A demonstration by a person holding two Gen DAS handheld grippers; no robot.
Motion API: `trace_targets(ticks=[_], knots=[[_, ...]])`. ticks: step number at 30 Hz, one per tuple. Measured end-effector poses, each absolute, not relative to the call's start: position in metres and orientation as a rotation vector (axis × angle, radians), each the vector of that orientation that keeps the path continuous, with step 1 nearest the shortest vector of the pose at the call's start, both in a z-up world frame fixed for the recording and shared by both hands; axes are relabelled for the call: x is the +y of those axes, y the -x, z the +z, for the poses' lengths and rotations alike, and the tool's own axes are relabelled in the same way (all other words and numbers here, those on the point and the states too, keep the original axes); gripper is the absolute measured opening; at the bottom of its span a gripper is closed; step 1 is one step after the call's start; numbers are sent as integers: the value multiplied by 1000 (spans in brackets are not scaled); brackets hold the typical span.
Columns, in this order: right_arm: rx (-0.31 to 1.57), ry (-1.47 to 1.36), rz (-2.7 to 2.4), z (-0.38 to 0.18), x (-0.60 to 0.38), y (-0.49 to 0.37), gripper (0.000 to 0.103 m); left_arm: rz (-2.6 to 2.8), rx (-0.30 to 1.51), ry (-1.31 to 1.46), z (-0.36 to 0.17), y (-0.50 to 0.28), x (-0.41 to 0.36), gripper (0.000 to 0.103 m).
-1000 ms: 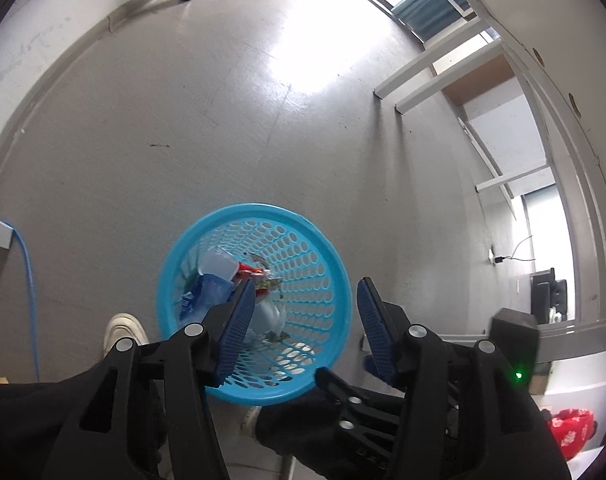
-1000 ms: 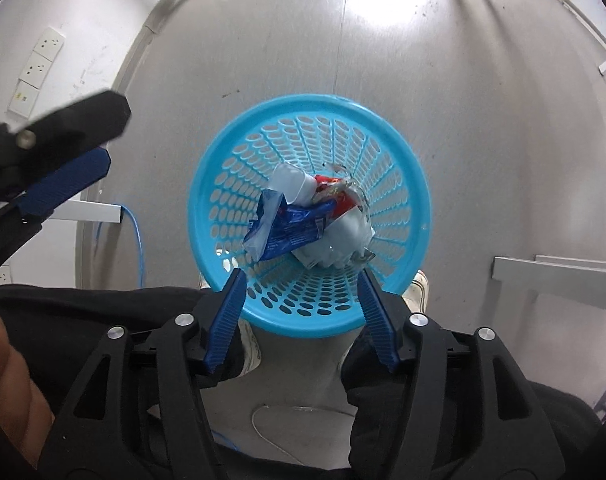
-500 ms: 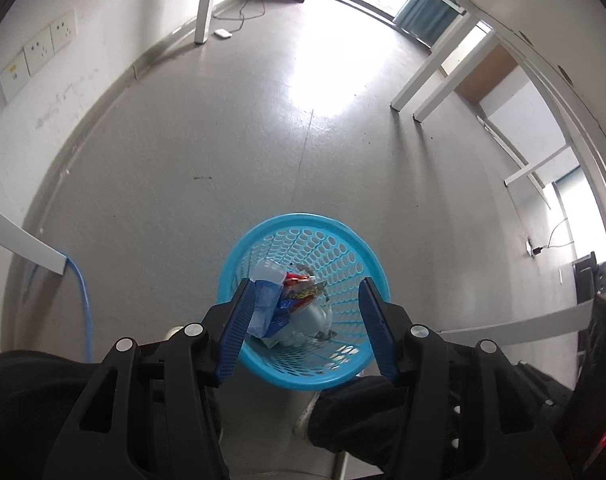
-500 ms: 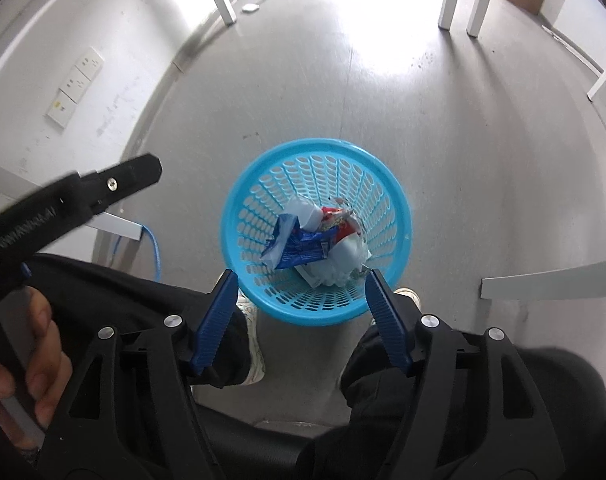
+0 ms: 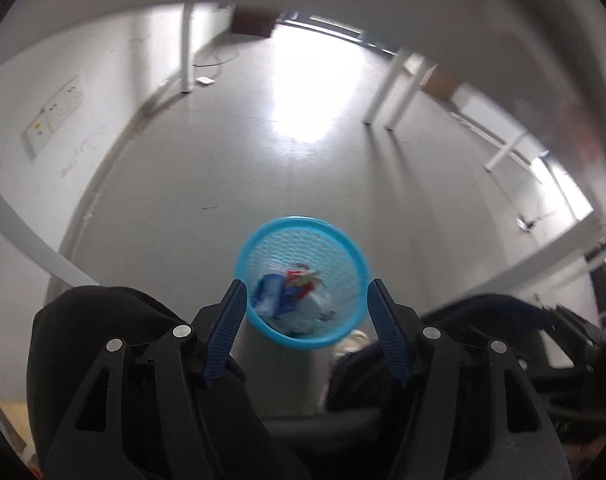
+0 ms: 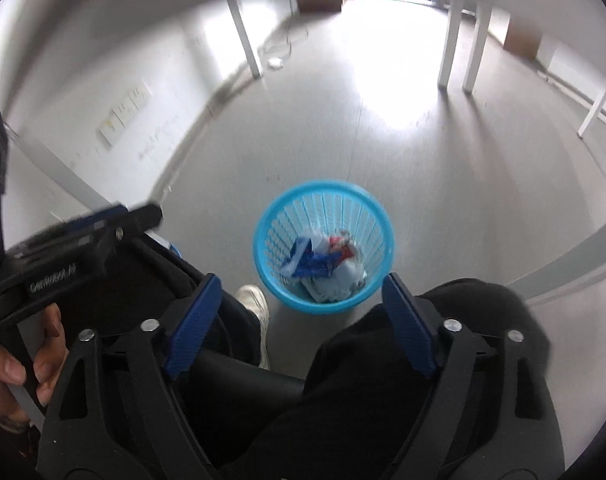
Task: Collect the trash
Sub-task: 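Raise both tools back up toward the plastic bags on the table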
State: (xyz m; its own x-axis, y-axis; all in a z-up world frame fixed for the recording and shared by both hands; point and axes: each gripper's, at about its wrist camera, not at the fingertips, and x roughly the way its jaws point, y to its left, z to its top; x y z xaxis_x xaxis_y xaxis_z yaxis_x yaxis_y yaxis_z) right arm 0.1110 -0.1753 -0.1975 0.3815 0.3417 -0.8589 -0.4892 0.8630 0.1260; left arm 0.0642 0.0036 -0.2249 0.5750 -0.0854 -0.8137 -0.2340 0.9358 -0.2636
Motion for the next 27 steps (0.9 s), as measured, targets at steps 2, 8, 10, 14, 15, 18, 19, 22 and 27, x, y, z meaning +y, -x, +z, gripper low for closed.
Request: trace_targets(ticks=[2, 8, 10, 14, 15, 18, 19, 22, 27], knots=[[999, 144, 541, -178, -188, -101, 83, 66, 921, 319, -205, -51, -2, 64], [872, 99, 541, -131, -219, -83, 84, 14, 789, 235, -149, -19, -10, 72], [830, 82, 545, -116, -225, -82, 84, 1, 754, 229, -135, -12, -7, 73], [720, 55, 542, -81, -238, -78, 85, -30, 685, 238, -107, 0, -1, 75], [695, 51, 540, -73, -241, -78, 86, -42, 667, 226, -99, 1, -1, 75], [630, 34, 523, -54, -250, -84, 89, -37, 610, 147, -80, 2, -6, 77], [620, 27, 523, -48, -252, -88, 89, -27, 586, 120, -73, -1, -7, 78], [579, 20, 498, -29, -255, -111, 90, -13, 535, 118, -52, -13, -4, 81], [530, 15, 476, 8, -252, -150, 94, -53, 522, 228, -28, -52, 4, 84]])
